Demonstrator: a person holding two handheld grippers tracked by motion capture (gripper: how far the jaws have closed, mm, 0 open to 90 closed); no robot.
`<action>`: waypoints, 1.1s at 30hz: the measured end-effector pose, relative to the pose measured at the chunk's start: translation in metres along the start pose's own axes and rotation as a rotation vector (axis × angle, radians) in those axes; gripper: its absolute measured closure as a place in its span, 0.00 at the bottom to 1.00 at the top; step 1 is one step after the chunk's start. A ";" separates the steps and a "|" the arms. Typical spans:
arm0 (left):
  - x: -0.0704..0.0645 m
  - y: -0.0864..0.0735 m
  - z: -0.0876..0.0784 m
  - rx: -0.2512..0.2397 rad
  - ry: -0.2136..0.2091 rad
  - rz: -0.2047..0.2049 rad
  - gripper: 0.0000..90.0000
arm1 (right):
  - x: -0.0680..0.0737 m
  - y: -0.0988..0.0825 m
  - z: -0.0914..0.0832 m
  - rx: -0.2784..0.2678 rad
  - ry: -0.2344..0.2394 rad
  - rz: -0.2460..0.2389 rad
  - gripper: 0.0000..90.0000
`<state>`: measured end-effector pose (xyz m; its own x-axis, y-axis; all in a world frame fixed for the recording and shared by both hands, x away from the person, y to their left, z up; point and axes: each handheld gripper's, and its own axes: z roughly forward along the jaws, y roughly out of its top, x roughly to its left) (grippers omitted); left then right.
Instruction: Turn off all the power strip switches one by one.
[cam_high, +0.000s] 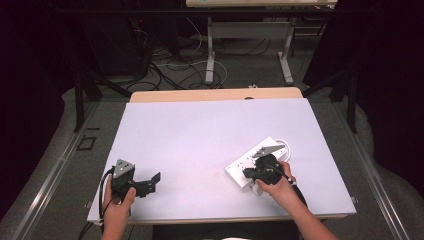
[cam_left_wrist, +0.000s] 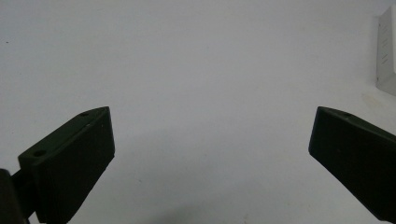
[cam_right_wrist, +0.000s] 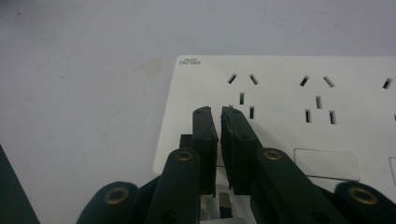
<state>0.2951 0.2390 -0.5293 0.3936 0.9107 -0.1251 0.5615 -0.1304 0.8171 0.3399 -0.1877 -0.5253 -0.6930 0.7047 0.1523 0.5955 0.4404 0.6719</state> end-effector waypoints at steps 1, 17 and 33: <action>0.000 0.000 0.000 0.003 -0.002 0.003 0.00 | 0.001 0.000 0.000 0.000 -0.005 0.004 0.92; 0.000 0.000 -0.001 0.005 0.000 0.001 0.00 | 0.004 0.006 -0.014 -0.034 -0.034 -0.010 0.71; 0.003 0.000 -0.003 0.002 0.010 -0.003 0.00 | -0.006 0.004 -0.034 -0.077 -0.109 0.045 0.38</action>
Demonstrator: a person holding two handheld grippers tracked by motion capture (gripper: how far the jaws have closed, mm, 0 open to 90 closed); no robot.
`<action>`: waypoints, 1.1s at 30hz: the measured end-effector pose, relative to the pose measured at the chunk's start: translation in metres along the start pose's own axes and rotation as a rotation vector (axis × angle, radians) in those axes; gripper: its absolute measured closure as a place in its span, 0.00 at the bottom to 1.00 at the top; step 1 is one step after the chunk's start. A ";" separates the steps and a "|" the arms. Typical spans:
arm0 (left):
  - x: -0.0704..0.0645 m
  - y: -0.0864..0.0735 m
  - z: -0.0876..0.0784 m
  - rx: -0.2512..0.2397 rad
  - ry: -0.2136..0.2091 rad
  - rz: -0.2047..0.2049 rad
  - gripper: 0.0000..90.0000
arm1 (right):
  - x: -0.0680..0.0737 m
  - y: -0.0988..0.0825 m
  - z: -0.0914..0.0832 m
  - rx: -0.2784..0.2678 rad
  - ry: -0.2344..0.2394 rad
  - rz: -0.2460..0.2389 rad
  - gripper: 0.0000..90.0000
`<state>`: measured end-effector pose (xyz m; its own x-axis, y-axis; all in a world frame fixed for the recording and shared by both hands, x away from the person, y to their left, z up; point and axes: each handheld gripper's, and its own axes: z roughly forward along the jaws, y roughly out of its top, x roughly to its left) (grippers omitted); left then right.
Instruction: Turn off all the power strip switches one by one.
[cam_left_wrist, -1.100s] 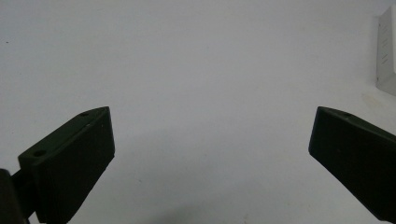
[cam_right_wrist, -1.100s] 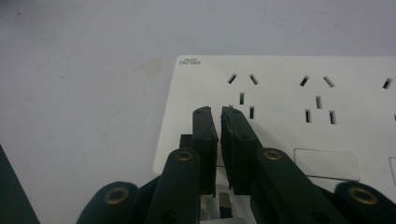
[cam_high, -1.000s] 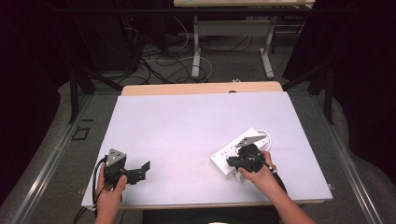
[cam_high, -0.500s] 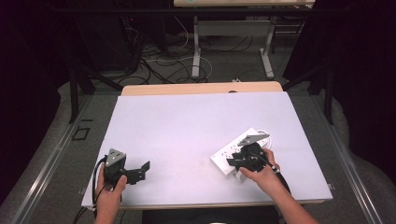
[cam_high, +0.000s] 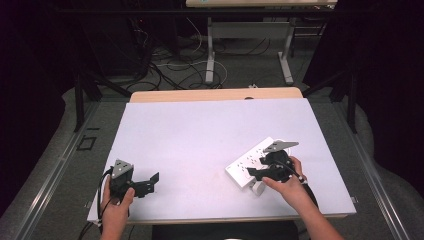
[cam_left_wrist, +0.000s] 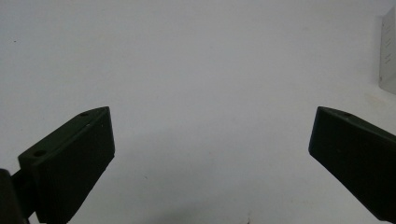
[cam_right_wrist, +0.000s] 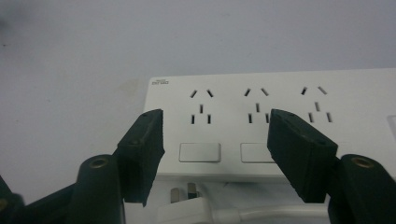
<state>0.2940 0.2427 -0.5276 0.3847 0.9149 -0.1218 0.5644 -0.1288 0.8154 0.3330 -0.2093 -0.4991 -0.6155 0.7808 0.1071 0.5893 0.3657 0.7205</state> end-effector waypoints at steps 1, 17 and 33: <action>0.000 0.000 0.000 -0.001 0.001 -0.004 0.00 | -0.001 0.000 -0.002 0.002 -0.008 0.002 0.36; 0.003 0.000 -0.001 -0.005 0.008 -0.014 0.00 | -0.033 -0.017 -0.028 -0.060 -0.105 0.075 0.19; 0.008 -0.001 -0.003 -0.004 0.019 -0.025 0.00 | -0.070 -0.044 -0.049 -0.086 -0.240 0.182 0.02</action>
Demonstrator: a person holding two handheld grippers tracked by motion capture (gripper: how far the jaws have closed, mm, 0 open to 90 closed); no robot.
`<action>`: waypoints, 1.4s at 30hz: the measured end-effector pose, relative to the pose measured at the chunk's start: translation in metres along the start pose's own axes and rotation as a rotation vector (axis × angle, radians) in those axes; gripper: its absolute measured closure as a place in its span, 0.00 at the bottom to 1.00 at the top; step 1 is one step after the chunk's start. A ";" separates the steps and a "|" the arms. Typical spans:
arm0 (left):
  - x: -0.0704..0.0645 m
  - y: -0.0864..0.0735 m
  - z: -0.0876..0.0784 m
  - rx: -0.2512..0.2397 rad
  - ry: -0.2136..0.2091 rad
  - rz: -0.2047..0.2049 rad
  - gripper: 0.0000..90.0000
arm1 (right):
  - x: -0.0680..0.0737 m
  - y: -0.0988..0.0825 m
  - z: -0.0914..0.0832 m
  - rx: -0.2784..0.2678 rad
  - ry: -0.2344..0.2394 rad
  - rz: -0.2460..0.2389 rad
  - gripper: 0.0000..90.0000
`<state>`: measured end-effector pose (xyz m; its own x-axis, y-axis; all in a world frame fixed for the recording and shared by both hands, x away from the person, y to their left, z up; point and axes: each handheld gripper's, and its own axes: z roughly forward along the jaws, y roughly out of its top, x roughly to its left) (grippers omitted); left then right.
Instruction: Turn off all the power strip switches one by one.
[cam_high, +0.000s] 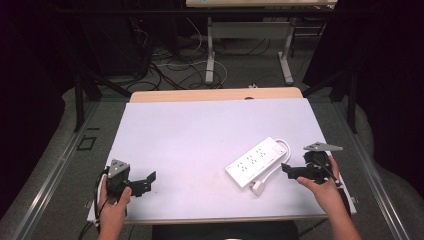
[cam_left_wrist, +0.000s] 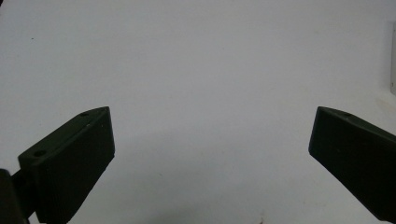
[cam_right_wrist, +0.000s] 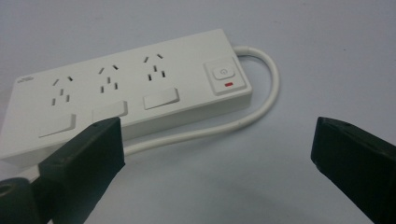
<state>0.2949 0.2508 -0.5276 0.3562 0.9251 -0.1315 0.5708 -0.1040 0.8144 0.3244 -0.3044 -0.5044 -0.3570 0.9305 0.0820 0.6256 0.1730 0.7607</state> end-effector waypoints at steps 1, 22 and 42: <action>0.000 0.000 0.000 0.001 0.000 0.000 0.00 | -0.003 -0.001 -0.001 -0.003 -0.008 0.001 0.01; 0.005 -0.001 -0.001 0.005 0.012 -0.008 0.00 | -0.041 -0.025 -0.008 -0.028 -0.099 0.069 0.00; 0.010 -0.002 0.000 0.007 0.017 -0.023 0.00 | -0.060 -0.047 0.000 -0.025 -0.127 0.114 0.04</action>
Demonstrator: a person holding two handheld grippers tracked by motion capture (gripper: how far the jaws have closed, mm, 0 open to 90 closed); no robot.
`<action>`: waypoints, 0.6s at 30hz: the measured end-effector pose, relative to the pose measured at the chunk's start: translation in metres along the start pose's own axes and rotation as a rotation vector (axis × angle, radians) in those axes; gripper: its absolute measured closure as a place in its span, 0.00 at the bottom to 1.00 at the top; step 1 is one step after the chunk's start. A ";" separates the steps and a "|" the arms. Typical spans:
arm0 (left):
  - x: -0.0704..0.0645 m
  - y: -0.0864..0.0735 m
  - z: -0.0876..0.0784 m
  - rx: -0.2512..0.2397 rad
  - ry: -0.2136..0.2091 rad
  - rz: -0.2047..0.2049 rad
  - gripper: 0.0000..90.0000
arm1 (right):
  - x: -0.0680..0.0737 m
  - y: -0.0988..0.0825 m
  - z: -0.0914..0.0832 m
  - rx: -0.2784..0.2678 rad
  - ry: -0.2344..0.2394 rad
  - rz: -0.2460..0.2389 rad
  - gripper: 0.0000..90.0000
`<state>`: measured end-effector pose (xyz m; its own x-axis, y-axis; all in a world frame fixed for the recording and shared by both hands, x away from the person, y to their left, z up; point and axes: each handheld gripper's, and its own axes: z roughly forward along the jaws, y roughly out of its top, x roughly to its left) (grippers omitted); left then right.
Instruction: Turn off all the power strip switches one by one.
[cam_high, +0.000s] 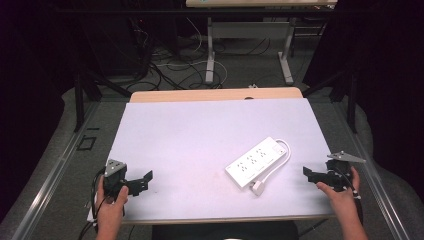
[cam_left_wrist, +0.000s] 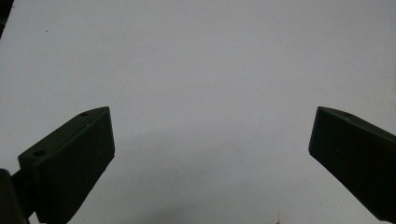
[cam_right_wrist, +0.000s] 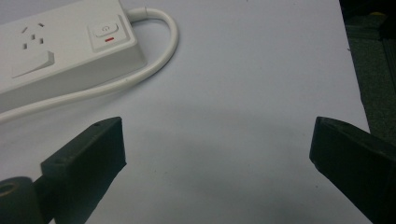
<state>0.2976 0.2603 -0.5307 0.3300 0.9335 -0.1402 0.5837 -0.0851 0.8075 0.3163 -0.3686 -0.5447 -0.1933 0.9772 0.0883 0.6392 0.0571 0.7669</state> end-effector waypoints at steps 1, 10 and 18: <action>0.000 0.000 0.000 0.001 0.000 0.001 0.00 | -0.001 -0.001 0.000 0.001 0.000 -0.009 0.04; 0.001 0.000 0.001 0.006 -0.001 0.003 0.00 | -0.005 -0.004 0.004 0.001 -0.009 -0.009 0.02; 0.001 0.000 0.002 0.008 -0.002 0.003 0.00 | -0.008 -0.005 0.006 0.006 -0.011 -0.001 0.02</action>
<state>0.2994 0.2605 -0.5318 0.3330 0.9326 -0.1390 0.5890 -0.0906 0.8031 0.3186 -0.3752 -0.5532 -0.1860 0.9792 0.0807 0.6433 0.0593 0.7633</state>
